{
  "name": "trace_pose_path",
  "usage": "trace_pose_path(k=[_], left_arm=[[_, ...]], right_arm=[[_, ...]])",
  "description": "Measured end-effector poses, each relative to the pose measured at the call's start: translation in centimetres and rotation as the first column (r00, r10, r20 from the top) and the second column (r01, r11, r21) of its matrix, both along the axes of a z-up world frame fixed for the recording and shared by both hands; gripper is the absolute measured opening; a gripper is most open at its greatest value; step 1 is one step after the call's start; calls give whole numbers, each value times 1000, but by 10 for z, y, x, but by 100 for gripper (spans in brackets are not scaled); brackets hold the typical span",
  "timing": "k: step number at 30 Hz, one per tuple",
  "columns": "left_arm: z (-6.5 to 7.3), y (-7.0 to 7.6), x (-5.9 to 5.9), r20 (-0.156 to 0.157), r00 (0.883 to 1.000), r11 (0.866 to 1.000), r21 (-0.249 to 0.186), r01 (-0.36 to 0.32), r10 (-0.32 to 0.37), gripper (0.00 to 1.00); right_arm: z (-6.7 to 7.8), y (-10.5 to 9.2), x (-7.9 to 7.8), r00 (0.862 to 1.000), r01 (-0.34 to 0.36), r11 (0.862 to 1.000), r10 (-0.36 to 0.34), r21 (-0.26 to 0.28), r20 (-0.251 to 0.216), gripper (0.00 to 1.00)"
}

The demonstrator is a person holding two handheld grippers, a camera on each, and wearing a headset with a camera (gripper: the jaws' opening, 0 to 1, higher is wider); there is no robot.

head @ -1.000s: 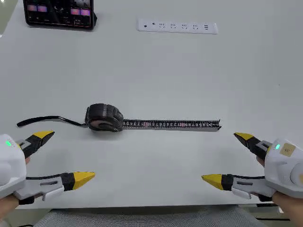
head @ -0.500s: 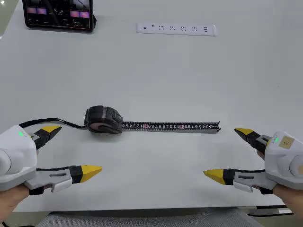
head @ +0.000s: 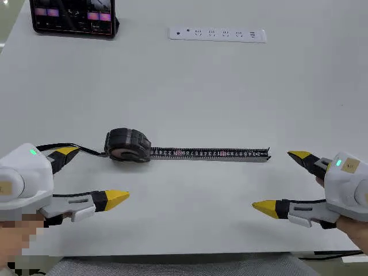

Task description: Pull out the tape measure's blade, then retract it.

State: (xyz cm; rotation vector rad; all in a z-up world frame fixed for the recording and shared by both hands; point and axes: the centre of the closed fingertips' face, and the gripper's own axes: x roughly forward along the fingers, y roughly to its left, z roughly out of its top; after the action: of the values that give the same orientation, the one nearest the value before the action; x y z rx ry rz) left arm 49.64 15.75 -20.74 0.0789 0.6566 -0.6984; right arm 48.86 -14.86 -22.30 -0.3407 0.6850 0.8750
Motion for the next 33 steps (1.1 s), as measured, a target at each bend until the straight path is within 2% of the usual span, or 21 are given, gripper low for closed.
trace_pose_path(k=[7,20,33], left_arm=[[-1,-4,12,-1,1000,999,-22,-31,31,87],[-2,-17,29,2,999,998,-49,-33,33,86],[-9,-30,34,-14,999,994,-98,-48,47,84]], right_arm=[[1,-4,9,1000,-22,1000,22,-19,-6,84],[-1,-15,27,998,-66,996,65,-62,-16,80],[-4,-27,43,996,-85,991,83,-99,-21,78]])
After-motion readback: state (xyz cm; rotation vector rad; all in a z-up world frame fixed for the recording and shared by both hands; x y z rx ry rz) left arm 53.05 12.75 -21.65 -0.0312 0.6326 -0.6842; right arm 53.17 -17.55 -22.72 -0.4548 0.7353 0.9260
